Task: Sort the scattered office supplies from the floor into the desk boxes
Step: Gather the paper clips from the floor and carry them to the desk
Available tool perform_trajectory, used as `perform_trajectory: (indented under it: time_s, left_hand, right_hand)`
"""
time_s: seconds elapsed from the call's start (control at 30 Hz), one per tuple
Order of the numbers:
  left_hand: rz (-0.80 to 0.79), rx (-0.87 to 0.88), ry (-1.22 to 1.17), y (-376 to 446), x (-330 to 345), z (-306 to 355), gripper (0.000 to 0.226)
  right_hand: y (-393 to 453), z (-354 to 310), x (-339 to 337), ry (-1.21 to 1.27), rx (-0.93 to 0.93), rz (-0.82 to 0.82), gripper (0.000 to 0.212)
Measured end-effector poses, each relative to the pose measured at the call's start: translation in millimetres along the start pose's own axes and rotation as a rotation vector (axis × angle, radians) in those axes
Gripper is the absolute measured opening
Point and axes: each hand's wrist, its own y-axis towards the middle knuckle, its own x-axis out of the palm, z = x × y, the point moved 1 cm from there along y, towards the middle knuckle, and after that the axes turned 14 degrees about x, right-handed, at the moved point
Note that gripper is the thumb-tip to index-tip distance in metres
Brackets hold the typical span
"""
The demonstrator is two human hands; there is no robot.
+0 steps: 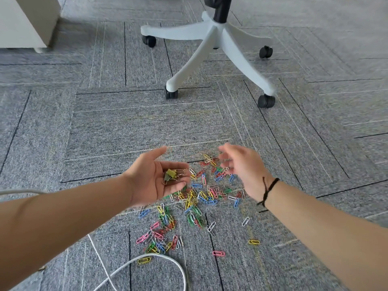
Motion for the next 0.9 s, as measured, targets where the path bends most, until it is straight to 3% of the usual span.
perform_trajectory:
  time_s: [0.1,0.23,0.37,0.53,0.7,0.9]
  left_hand:
    - [0.027,0.052,-0.071,-0.8,4.7,7.7,0.063]
    - [0.179,0.143,-0.242,-13.5,16.6,17.7,0.05]
    - [0.359,0.121,-0.395,-59.6,38.1,19.5,0.041]
    - [0.491,-0.012,-0.322,-148.1,77.6,38.6,0.041]
    - [0.595,-0.03,-0.27,-271.0,148.8,103.5,0.029]
    - [0.66,0.088,-0.477,-432.5,271.2,244.1,0.031]
  right_hand:
    - [-2.6,-13.0,-6.1,0.499,0.252,-0.185,0.044]
    - [-27.9,-30.3,-9.7,0.693,0.296,-0.185,0.046]
    - [-85.4,-23.5,-10.4,0.762,0.533,-0.033,0.038]
    - [-194.4,-32.6,-8.1,0.632,0.817,0.005,0.029]
    - [-318.8,-132.0,-31.1,0.594,0.858,-0.024,0.026]
    - [-463.7,-323.5,-56.4,0.473,0.666,-0.101,0.016]
